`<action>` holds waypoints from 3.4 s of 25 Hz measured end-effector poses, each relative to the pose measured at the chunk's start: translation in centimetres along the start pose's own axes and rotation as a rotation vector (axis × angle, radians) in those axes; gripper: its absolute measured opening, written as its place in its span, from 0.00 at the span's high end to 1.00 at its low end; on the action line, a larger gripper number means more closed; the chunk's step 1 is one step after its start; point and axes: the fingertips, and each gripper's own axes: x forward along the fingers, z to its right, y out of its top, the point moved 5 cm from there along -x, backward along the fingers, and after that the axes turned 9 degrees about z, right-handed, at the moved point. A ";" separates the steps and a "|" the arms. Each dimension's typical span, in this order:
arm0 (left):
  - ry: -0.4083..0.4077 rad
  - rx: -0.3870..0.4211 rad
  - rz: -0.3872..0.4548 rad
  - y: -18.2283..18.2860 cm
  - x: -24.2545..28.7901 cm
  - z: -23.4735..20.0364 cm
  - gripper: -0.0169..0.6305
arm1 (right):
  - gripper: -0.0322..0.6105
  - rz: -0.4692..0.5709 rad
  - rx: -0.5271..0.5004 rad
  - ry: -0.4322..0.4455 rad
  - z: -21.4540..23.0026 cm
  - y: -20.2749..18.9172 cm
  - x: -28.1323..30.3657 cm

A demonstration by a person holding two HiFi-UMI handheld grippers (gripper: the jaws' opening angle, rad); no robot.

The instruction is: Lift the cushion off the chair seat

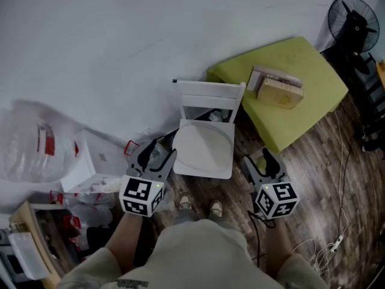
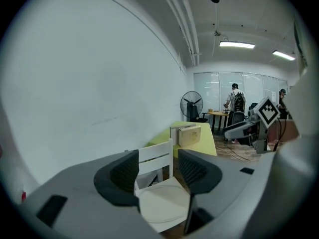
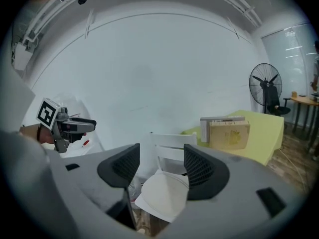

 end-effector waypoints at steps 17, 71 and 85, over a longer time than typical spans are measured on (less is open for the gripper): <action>-0.065 -0.071 -0.192 -10.6 6.6 -7.9 0.58 | 0.52 -0.155 0.073 -0.141 0.4 -9.1 8.4; -0.056 -0.573 -0.666 -60.5 25.9 -12.6 0.44 | 0.42 -0.515 0.324 -0.370 12.5 -54.8 23.8; -0.021 -0.519 -0.622 -55.6 23.8 -11.3 0.70 | 0.82 -0.414 0.312 -0.384 12.3 -50.2 22.6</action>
